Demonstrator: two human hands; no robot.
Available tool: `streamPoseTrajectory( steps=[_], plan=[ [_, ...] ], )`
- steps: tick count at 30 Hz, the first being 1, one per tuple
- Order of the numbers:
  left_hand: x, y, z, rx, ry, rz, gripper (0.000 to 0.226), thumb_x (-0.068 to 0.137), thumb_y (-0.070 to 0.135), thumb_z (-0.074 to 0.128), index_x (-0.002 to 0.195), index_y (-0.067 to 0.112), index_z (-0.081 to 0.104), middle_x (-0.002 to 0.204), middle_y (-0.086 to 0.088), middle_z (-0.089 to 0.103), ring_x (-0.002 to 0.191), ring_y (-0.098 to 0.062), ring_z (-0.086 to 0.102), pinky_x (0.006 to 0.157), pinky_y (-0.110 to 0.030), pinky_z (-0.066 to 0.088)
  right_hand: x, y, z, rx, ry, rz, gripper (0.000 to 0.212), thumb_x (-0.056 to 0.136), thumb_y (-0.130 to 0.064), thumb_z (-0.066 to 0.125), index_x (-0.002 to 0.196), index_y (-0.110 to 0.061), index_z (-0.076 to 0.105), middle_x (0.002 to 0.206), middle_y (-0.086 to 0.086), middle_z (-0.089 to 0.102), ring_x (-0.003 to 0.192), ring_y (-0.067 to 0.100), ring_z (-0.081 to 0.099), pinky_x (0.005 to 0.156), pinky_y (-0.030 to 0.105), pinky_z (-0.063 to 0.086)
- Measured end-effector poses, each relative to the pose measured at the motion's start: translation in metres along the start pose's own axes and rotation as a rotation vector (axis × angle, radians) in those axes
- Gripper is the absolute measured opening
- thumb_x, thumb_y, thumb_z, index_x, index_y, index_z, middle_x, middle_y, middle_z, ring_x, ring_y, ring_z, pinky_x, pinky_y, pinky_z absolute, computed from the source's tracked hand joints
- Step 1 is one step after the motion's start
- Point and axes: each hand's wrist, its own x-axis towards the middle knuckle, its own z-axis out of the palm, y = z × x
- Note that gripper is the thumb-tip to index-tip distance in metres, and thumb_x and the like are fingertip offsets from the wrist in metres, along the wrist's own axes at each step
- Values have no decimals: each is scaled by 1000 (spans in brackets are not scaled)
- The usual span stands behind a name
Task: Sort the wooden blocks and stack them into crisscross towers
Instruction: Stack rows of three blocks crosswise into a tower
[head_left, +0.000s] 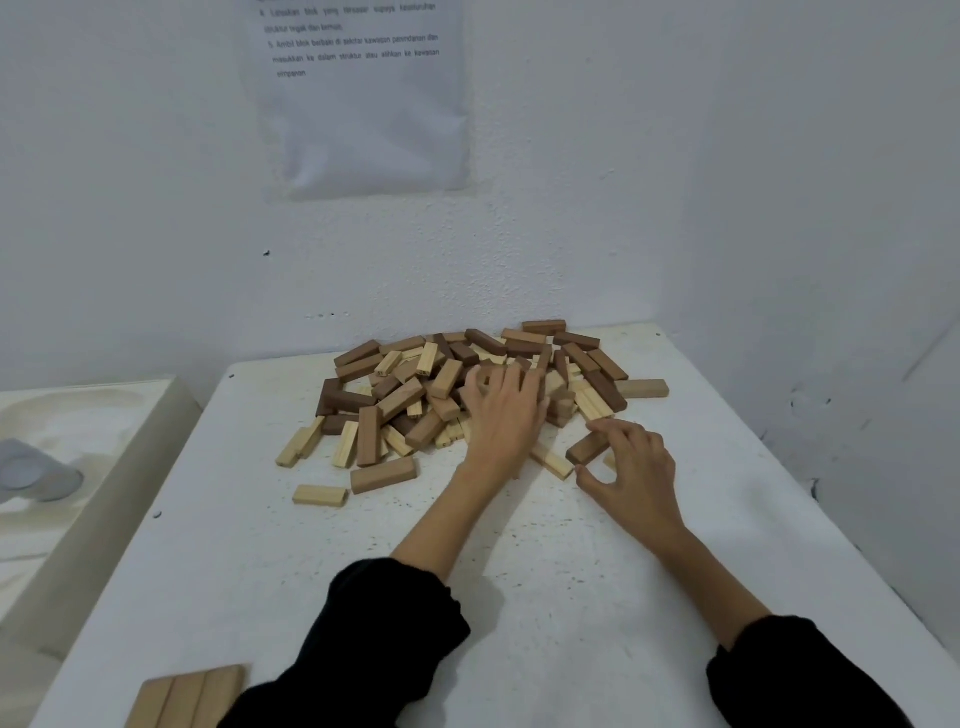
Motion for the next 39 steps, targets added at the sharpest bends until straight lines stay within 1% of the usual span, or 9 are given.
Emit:
streamPoseTrajectory(
  steps=[8,10,13,16,23,26,30,35,39],
  plan=[
    [21,-4,-4,156,-133,110,42,46,7,86,84,10,68,77,-4,60,69,-24,61,80,-51,50,0,0,1,-4,1,3,51,74,-30,73,121,-20,57,121,3,54,111,26,46,94,42,34],
    [22,-4,-3,128,-219,121,40,51,11,87,86,9,67,82,-4,63,78,-25,63,87,-54,45,-1,0,0,-3,-6,7,51,74,-31,73,121,-20,57,122,3,53,111,26,45,95,42,34],
    [23,-3,-4,65,-295,182,30,75,1,67,104,6,63,108,-10,61,104,-30,56,98,-51,32,-1,0,0,-5,-4,10,50,74,-31,73,121,-21,58,122,4,52,112,26,45,95,42,34],
    [21,-2,-5,-25,-288,196,24,83,3,59,108,7,59,113,-8,58,107,-28,52,86,-38,35,-1,-1,0,-3,-2,2,48,74,-31,72,119,-21,59,122,4,52,112,26,44,96,41,33],
    [11,-3,-36,-333,-251,-123,27,85,29,67,98,7,58,88,-1,57,78,-14,50,64,-27,38,-4,-5,-4,33,107,-65,57,64,-49,52,114,-24,62,114,1,57,104,26,51,94,46,34],
    [-11,-10,-51,-379,-359,-269,30,84,31,69,74,12,49,65,3,47,57,-10,41,53,-25,31,-9,-11,-8,76,124,-124,59,63,-51,48,114,-25,61,115,-2,56,104,20,48,94,39,31],
    [-50,-23,-79,-301,-493,-402,43,83,34,70,62,17,37,60,3,39,54,-9,35,48,-24,24,-29,-24,-11,139,35,-224,59,65,-50,49,118,-26,59,117,-5,54,106,14,43,86,32,28],
    [-99,-32,-105,-220,-605,-512,32,85,38,66,84,10,52,74,1,50,73,-17,47,51,-23,28,-58,-41,-11,192,-169,-380,63,65,-51,51,125,-31,51,121,-10,52,110,11,42,85,28,24],
    [-118,-34,-116,-200,-586,-547,42,83,43,67,105,8,59,100,-5,59,85,-18,53,68,-26,41,-68,-49,-9,249,-300,-470,62,67,-49,53,127,-38,46,123,-17,48,113,5,39,89,31,27]
  ],
)
